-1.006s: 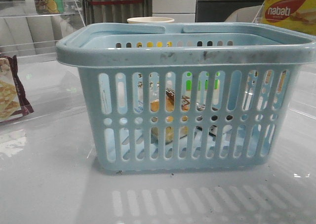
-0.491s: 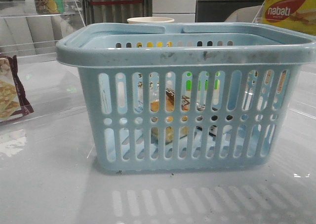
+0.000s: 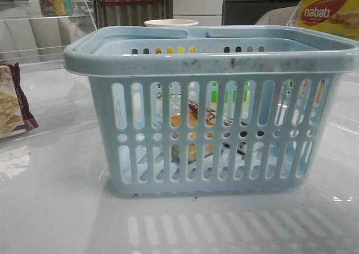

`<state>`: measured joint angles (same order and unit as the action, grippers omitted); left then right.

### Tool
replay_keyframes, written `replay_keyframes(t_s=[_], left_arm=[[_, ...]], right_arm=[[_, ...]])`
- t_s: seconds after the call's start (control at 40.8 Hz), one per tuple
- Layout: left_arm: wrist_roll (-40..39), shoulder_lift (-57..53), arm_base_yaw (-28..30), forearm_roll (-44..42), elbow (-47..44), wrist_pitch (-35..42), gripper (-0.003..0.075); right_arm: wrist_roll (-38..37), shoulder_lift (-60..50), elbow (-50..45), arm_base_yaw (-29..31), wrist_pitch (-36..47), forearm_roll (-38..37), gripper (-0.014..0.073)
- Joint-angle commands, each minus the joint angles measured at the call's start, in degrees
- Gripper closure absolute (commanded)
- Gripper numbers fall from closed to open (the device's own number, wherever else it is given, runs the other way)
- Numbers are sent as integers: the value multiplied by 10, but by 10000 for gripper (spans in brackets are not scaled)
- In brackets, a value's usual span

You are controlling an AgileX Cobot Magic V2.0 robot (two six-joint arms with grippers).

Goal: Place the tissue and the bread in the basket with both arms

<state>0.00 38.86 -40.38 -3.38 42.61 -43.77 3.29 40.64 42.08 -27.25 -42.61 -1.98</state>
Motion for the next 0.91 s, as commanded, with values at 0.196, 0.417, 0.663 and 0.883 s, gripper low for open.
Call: replay_keyframes(t_s=[0.196, 0.417, 0.663, 0.883], left_arm=[[0, -41, 49, 0, 0, 69, 629], [0, -142, 181, -1, -131, 260, 629], [0, -282, 305, 3, -313, 438, 629], [0, -361, 366, 17, -403, 484, 629]], right_arm=[[3, -2, 16, 0, 35, -7, 536], [3, -2, 16, 0, 35, -7, 536], [3, -2, 16, 0, 35, -7, 536], [3, -2, 16, 0, 35, -7, 536]])
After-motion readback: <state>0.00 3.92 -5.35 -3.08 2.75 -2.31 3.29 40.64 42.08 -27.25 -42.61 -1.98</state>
